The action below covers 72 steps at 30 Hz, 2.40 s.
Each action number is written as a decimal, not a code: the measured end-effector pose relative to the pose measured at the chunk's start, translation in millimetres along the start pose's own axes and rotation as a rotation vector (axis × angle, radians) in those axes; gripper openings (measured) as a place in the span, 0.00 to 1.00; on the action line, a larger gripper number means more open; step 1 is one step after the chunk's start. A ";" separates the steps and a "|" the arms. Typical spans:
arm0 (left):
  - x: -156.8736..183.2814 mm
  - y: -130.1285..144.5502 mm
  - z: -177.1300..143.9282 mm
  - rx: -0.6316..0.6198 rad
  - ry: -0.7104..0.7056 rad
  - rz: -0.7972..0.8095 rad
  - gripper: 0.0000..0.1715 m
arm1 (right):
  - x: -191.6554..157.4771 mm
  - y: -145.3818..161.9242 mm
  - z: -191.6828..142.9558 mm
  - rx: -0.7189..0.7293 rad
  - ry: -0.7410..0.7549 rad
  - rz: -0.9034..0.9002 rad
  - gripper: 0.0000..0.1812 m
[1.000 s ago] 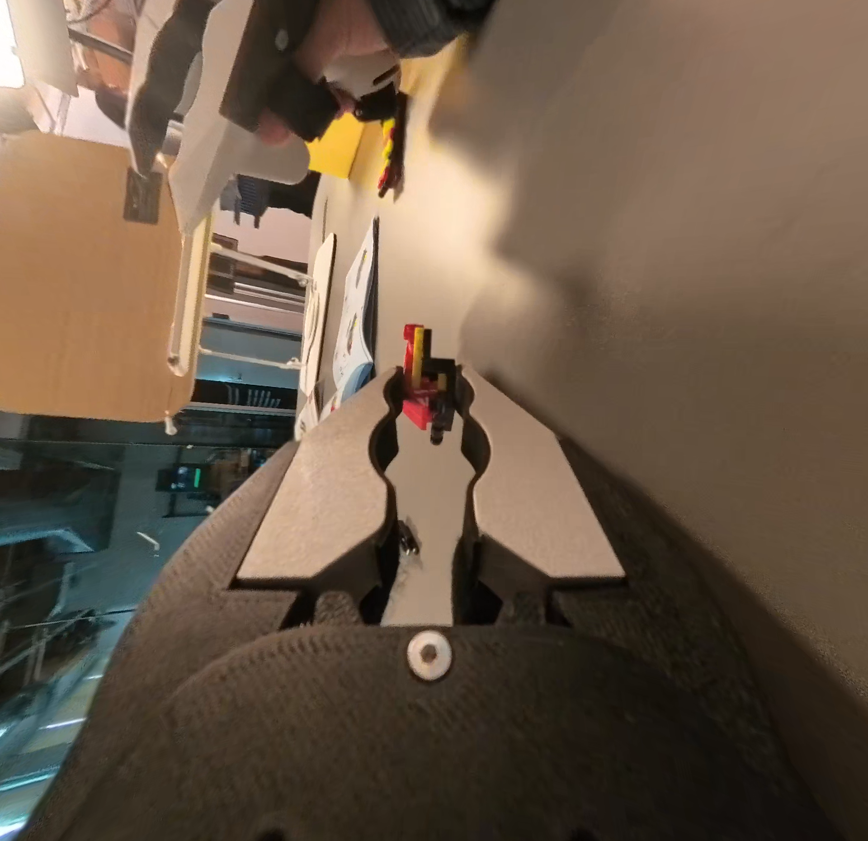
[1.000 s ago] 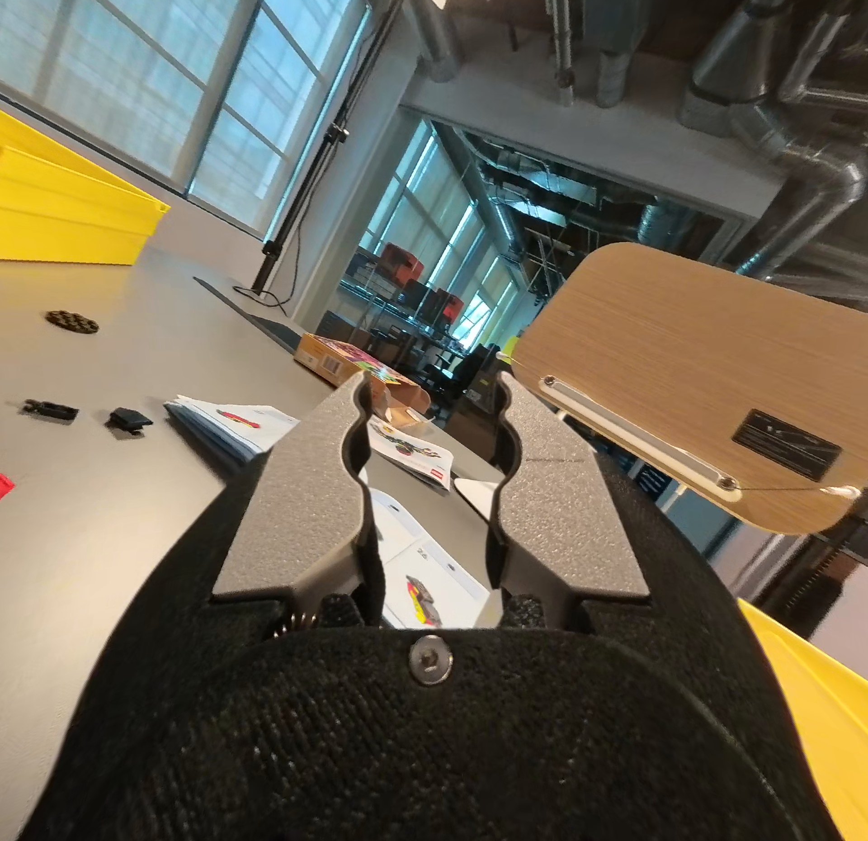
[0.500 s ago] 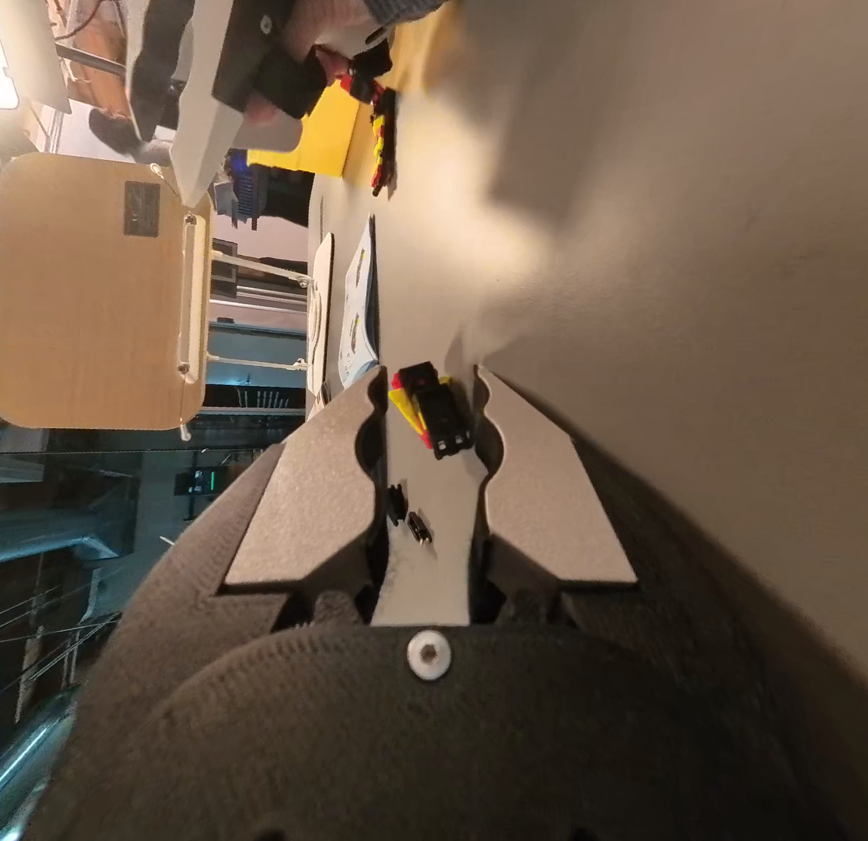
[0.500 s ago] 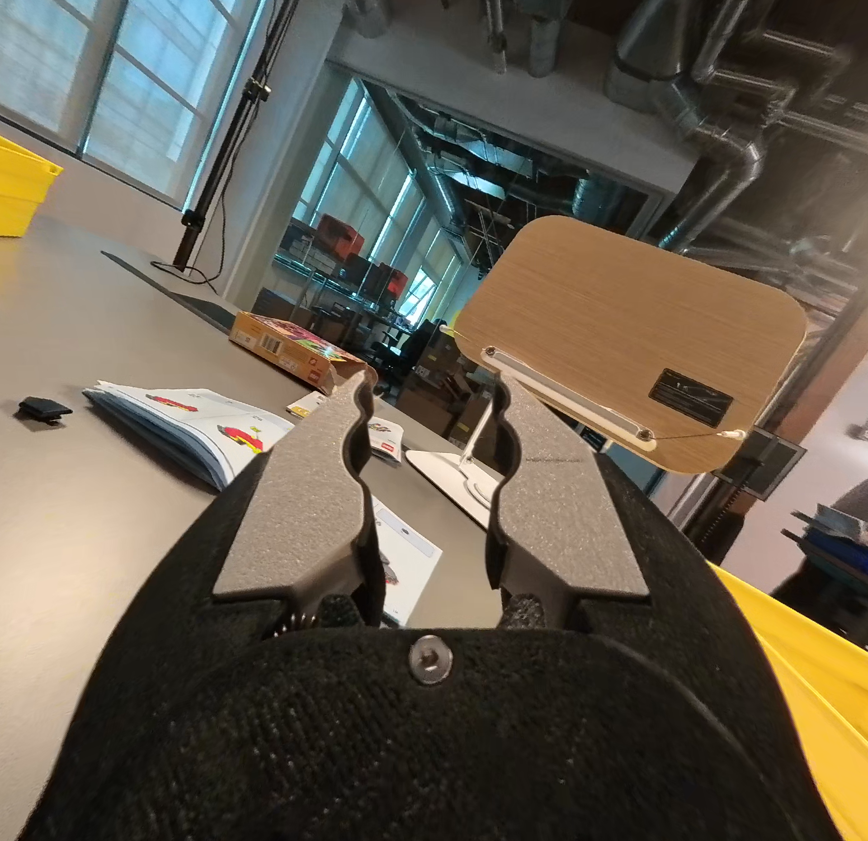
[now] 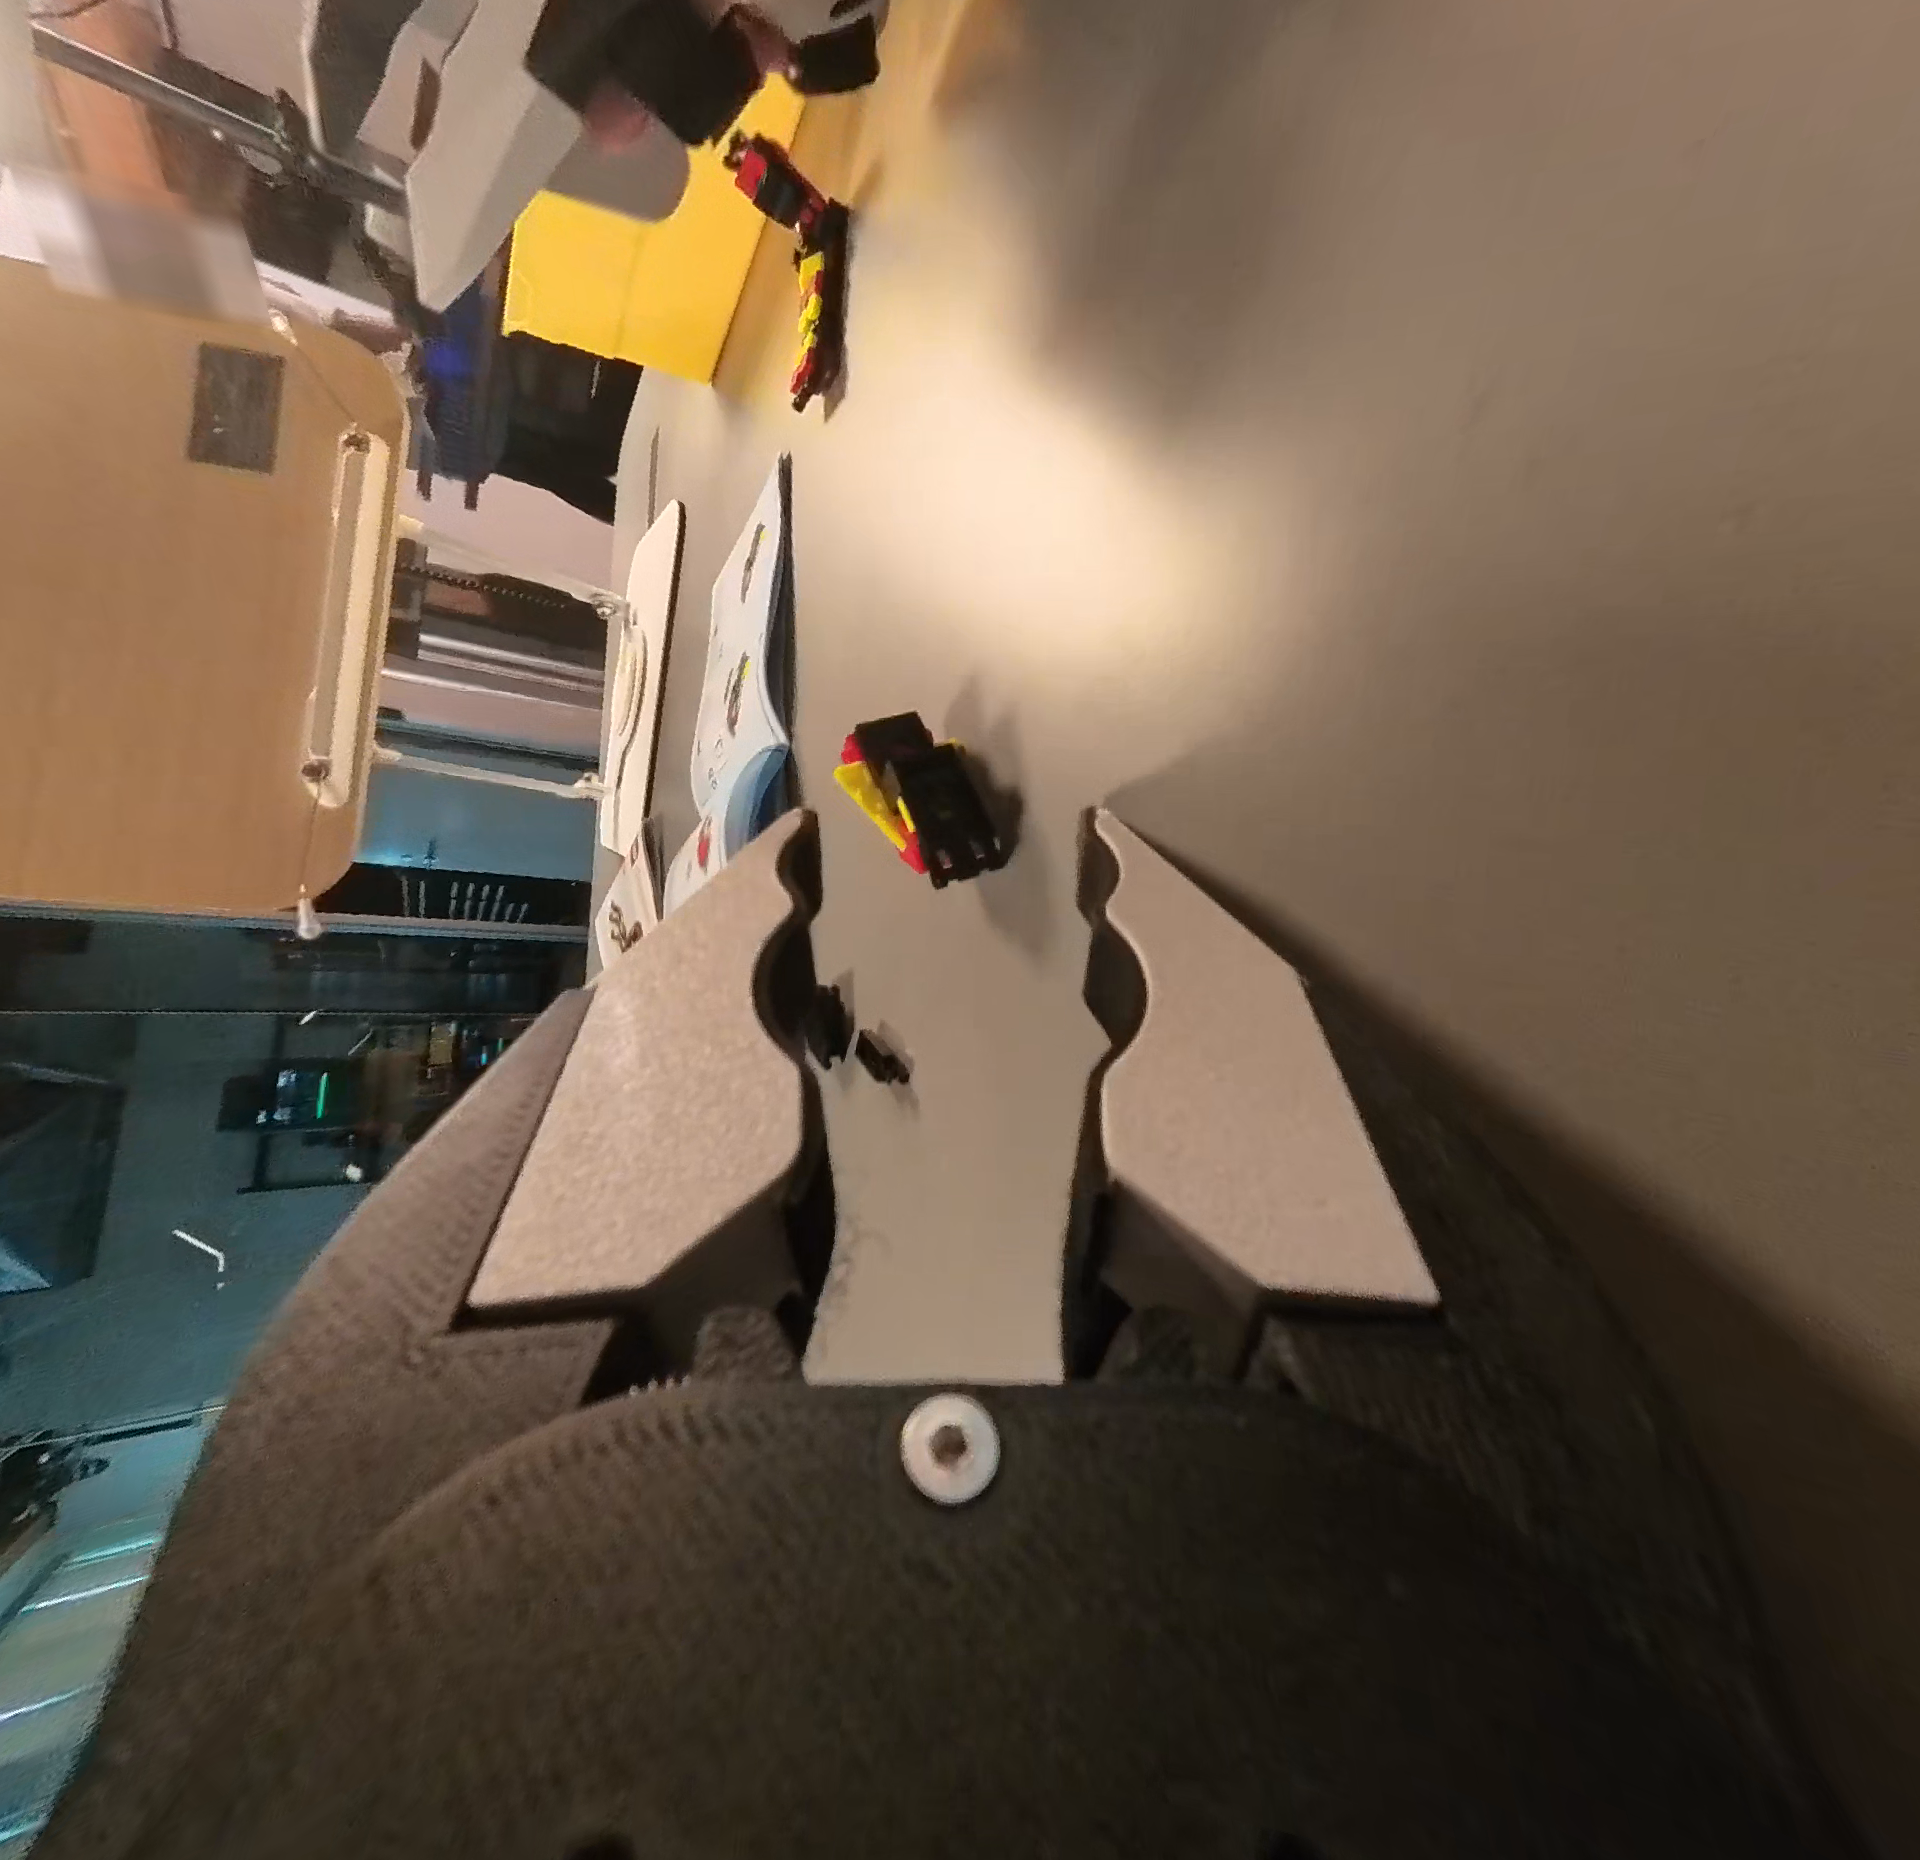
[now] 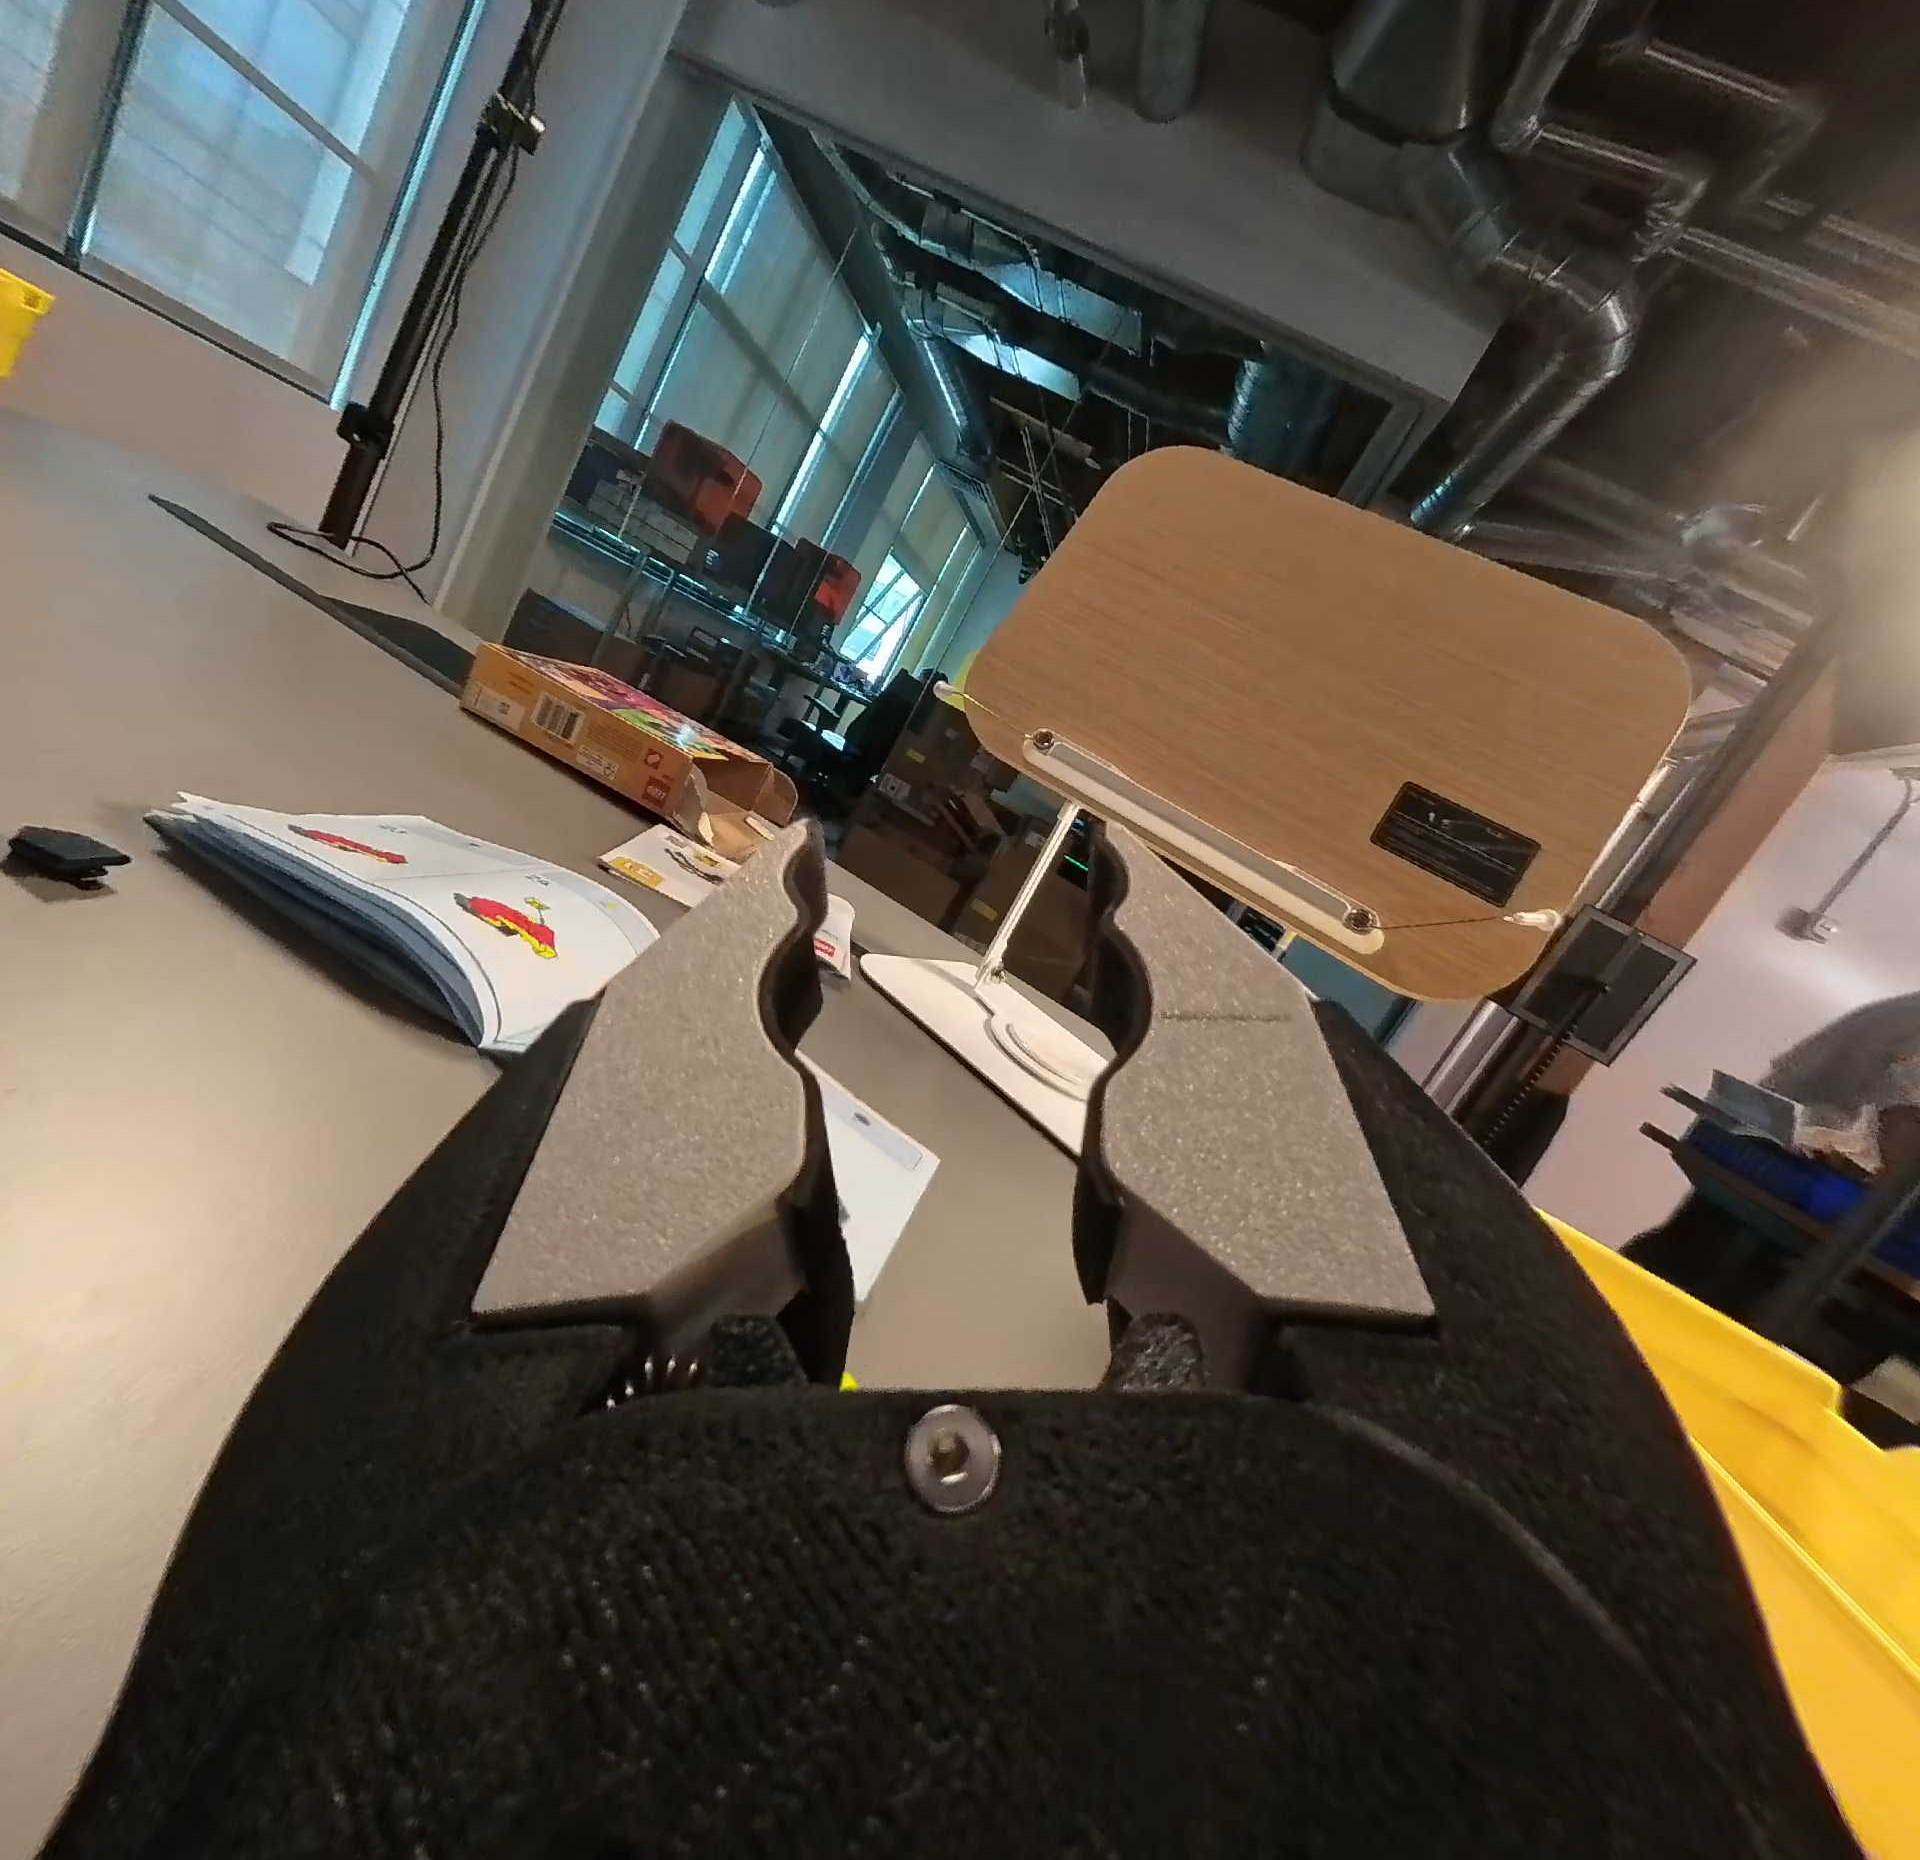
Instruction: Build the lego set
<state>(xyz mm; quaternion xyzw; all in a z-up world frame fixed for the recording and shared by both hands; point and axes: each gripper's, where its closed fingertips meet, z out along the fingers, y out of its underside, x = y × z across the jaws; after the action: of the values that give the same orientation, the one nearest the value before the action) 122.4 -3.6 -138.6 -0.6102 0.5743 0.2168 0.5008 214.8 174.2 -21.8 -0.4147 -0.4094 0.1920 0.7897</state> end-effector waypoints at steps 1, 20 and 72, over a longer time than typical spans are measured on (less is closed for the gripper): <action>-0.1 0.8 -1.6 0.004 0.006 -0.005 0.29 | 0.1 -0.3 -1.5 -0.003 0.002 -0.002 0.27; -31.7 -0.1 -27.4 0.201 -0.030 -0.277 0.41 | 2.5 -6.1 -28.0 -0.058 0.067 -0.043 0.27; -77.1 2.0 -25.3 0.457 -0.159 -0.650 0.63 | 40.1 -16.7 -38.3 0.023 0.272 0.035 0.69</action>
<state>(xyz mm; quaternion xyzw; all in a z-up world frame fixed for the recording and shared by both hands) 93.8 12.3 -64.3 -0.6141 0.3445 -0.0396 0.7089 268.8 171.1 -1.0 -0.4350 -0.2889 0.1523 0.8391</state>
